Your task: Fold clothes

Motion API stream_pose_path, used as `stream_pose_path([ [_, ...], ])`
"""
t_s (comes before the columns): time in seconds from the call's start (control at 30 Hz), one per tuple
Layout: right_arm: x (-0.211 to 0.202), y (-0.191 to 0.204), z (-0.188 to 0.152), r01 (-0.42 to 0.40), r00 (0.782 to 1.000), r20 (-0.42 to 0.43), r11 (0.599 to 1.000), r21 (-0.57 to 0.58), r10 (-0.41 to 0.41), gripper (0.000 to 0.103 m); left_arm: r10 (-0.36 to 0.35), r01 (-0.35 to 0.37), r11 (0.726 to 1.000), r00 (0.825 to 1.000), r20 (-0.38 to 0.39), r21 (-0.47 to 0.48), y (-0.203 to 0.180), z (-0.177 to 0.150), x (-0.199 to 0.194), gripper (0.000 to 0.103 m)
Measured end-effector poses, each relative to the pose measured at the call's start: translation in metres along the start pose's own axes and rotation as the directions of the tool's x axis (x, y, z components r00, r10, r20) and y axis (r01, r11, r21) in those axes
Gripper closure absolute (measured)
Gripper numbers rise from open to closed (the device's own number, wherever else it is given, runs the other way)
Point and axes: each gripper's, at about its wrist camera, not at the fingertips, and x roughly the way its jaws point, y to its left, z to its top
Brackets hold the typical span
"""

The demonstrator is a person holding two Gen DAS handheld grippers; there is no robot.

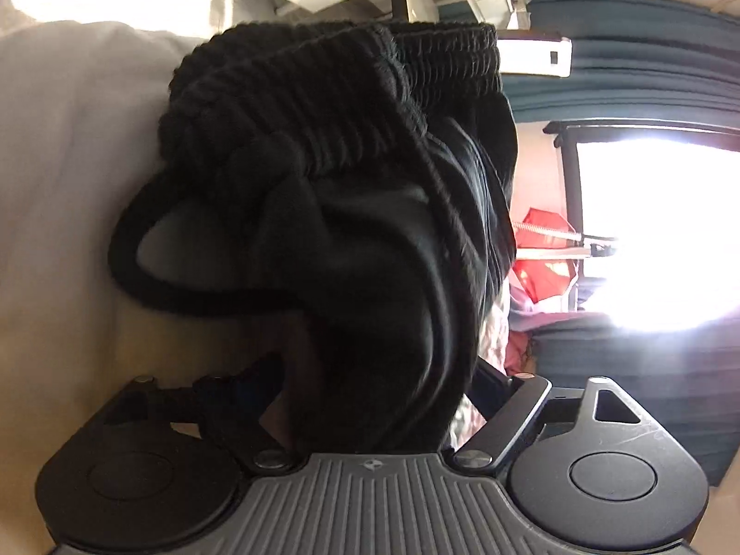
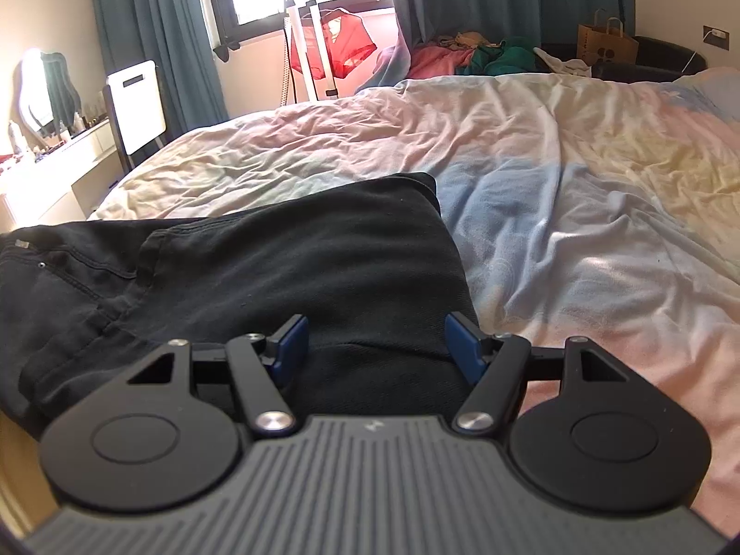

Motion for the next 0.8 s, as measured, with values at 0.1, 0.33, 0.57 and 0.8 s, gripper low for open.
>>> stream_pose_path([
  [0.1, -0.004, 0.004, 0.002, -0.006, 1.0, 0.017, 1.0, -0.016, 0.006, 0.035, -0.014, 0.014, 1.0, 0.996, 0.084, 0.006, -0.002, 0.013, 0.003, 0.035],
  [0.33, -0.005, 0.027, 0.002, -0.08, 0.996, 0.027, 0.993, -0.091, 0.083, 0.036, 0.018, -0.03, 0.997, 0.986, 0.165, 0.072, -0.004, 0.023, 0.004, 0.072],
  [0.57, 0.011, 0.043, -0.007, -0.051, 0.998, -0.043, 0.978, -0.205, 0.043, 0.036, 0.062, -0.13, 0.955, 0.966, 0.25, 0.266, -0.034, 0.014, -0.003, 0.082],
  [0.8, 0.012, 0.039, -0.005, -0.064, 0.997, -0.063, 0.981, -0.184, 0.053, 0.036, 0.013, -0.307, 0.734, 0.898, 0.44, 0.605, -0.101, -0.043, -0.011, 0.087],
])
